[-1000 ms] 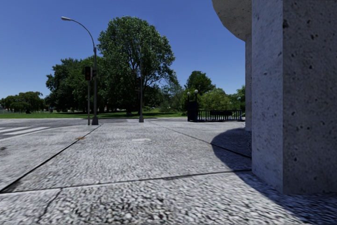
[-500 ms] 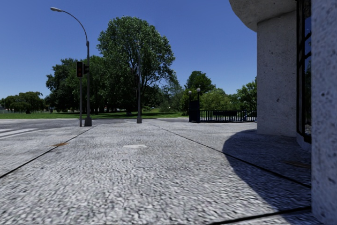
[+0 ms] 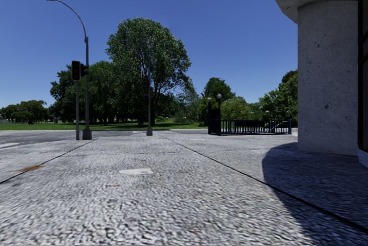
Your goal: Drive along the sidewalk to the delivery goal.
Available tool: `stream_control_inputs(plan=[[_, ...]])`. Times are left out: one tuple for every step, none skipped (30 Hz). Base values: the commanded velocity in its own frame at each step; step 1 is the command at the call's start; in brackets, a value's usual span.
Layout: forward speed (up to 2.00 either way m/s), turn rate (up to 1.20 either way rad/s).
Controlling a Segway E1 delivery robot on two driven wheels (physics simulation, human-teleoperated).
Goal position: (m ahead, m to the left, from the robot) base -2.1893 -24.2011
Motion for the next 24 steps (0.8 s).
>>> stream_control_inputs(plan=[[2.0,0.0],[2.0,0.0],[2.0,0.0],[2.0,0.0],[2.0,0.0],[2.0,0.0],[2.0,0.0],[2.0,0.0],[2.0,0.0],[2.0,-0.06],[2.0,-0.19],[2.0,-0.19],[2.0,-0.25],[2.0,-0.27],[2.0,-0.28],[2.0,-0.28],[2.0,-0.28],[2.0,-0.29],[2.0,-0.31],[2.0,-0.31],[2.0,-0.35],[2.0,-0.52],[2.0,-0.63],[2.0,-0.58]])
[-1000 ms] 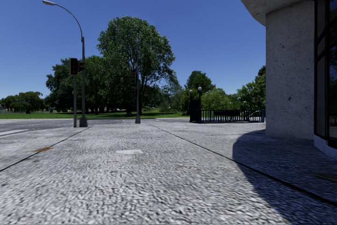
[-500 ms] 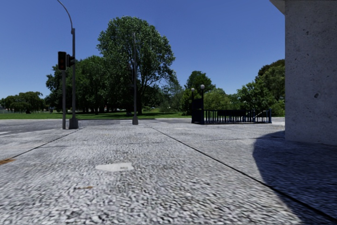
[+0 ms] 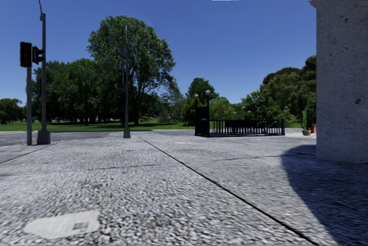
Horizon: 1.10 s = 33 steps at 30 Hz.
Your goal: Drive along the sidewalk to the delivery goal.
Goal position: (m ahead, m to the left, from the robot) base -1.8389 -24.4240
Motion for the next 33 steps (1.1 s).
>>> stream_control_inputs(plan=[[2.0,-0.58],[2.0,-0.45],[2.0,-0.41],[2.0,-0.4],[2.0,-0.4],[2.0,-0.4],[2.0,-0.39],[2.0,-0.39],[2.0,-0.39],[2.0,-0.39],[2.0,-0.39],[2.0,-0.39],[2.0,-0.39],[2.0,-0.39],[2.0,-0.39],[2.0,-0.39],[2.0,-0.39],[2.0,-0.39],[2.0,-0.39],[2.0,-0.39],[2.0,-0.39],[2.0,-0.39],[2.0,-0.39],[2.0,-0.39],[2.0,-0.39],[2.0,-0.39],[2.0,-0.39],[2.0,-0.39],[2.0,-0.39],[2.0,-0.39],[2.0,-0.39],[2.0,-0.39],[2.0,-0.39]])
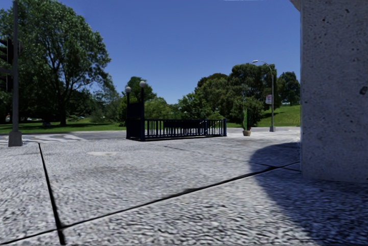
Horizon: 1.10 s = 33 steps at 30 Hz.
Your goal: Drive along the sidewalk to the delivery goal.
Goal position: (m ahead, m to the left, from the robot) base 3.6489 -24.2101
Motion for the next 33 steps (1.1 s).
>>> stream_control_inputs(plan=[[2.0,-0.39],[2.0,-0.39],[2.0,-0.39],[2.0,-0.39],[2.0,-0.39],[2.0,-0.39],[2.0,-0.39],[2.0,-0.39],[2.0,-0.39],[2.0,-0.39],[2.0,-0.39],[2.0,-0.39],[2.0,-0.39],[2.0,-0.39],[2.0,-0.39],[2.0,-0.39],[2.0,-0.39],[2.0,-0.39],[2.0,-0.39],[2.0,-0.39],[2.0,-0.39],[2.0,-0.39],[2.0,-0.39],[2.0,-0.39],[2.0,-0.39],[2.0,-0.39],[2.0,-0.39],[2.0,-0.39],[2.0,-0.39],[2.0,-0.39],[2.0,-0.39],[2.0,-0.39],[2.0,-0.39]])
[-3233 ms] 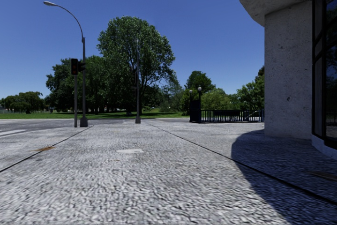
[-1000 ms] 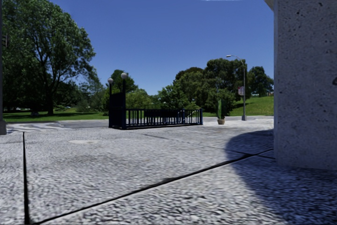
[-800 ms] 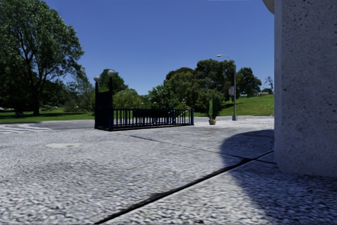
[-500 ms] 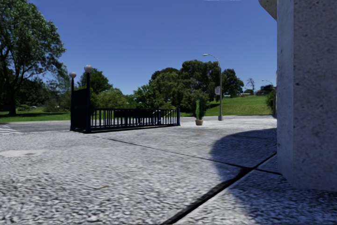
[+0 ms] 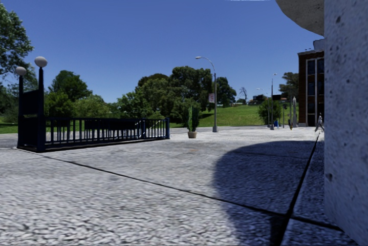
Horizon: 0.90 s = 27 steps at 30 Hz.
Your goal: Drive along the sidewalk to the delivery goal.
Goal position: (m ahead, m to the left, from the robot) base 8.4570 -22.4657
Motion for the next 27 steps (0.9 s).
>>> stream_control_inputs(plan=[[2.0,-0.39],[2.0,-0.39],[2.0,-0.39],[2.0,-0.39],[2.0,-0.39],[2.0,-0.39],[2.0,-0.39],[2.0,-0.39],[2.0,-0.39],[2.0,-0.39],[2.0,-0.39],[2.0,-0.39],[2.0,-0.39],[2.0,-0.39],[2.0,-0.39],[2.0,-0.39],[2.0,-0.39],[2.0,-0.39],[2.0,-0.39],[2.0,-0.39],[2.0,-0.39],[2.0,-0.39],[2.0,-0.39],[2.0,-0.39],[2.0,-0.39],[2.0,-0.39],[2.0,-0.39]])
